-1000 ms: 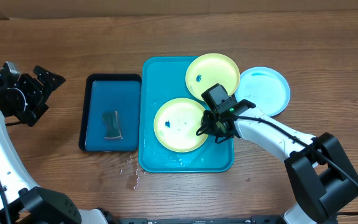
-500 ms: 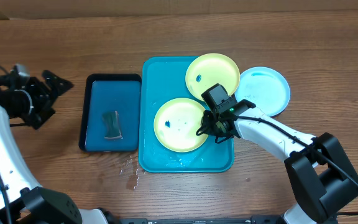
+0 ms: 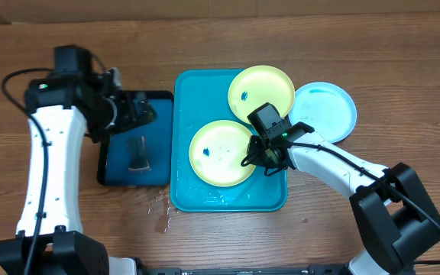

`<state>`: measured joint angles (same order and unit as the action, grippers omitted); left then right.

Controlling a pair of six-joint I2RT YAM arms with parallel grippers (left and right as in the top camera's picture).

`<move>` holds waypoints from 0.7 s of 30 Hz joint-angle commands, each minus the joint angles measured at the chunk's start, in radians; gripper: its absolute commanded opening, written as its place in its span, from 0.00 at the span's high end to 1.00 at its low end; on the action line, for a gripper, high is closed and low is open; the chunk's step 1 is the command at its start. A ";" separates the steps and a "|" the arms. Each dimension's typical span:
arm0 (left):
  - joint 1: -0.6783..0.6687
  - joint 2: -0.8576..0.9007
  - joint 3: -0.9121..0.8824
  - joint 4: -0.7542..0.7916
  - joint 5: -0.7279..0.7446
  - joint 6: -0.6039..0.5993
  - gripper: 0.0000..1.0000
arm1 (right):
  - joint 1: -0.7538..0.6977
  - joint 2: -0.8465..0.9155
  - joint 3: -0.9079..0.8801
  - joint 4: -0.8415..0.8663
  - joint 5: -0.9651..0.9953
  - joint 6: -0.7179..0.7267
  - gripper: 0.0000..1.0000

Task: Clean dirty plates on tray and stack at the side
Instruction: 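Reach the left gripper into the black tray and grasp the sponge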

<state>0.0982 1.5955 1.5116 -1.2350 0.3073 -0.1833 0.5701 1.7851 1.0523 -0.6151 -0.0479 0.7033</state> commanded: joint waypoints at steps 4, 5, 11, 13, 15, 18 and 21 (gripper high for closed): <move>-0.072 0.000 -0.006 0.011 -0.058 0.011 0.00 | -0.003 0.005 -0.005 0.000 0.010 0.000 0.96; -0.076 0.001 -0.006 0.010 -0.061 0.011 0.04 | -0.003 0.005 -0.005 0.000 0.010 0.001 0.95; -0.080 0.002 -0.006 -0.006 -0.153 0.001 0.17 | -0.003 0.005 -0.005 0.000 0.009 0.000 0.87; -0.080 0.002 -0.006 -0.021 -0.195 -0.028 0.18 | -0.003 0.005 -0.005 -0.002 0.007 0.001 0.83; -0.080 0.003 -0.011 -0.025 -0.208 -0.042 0.19 | -0.003 0.005 -0.005 -0.005 -0.007 0.001 0.82; -0.080 0.003 -0.028 -0.014 -0.207 -0.042 0.19 | -0.003 0.005 -0.005 -0.012 -0.023 0.002 0.82; -0.080 0.003 -0.056 0.003 -0.207 -0.042 0.19 | -0.003 0.005 -0.005 -0.014 -0.021 0.001 0.83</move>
<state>0.0208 1.5955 1.4845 -1.2377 0.1253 -0.2081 0.5701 1.7855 1.0523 -0.6304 -0.0605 0.7029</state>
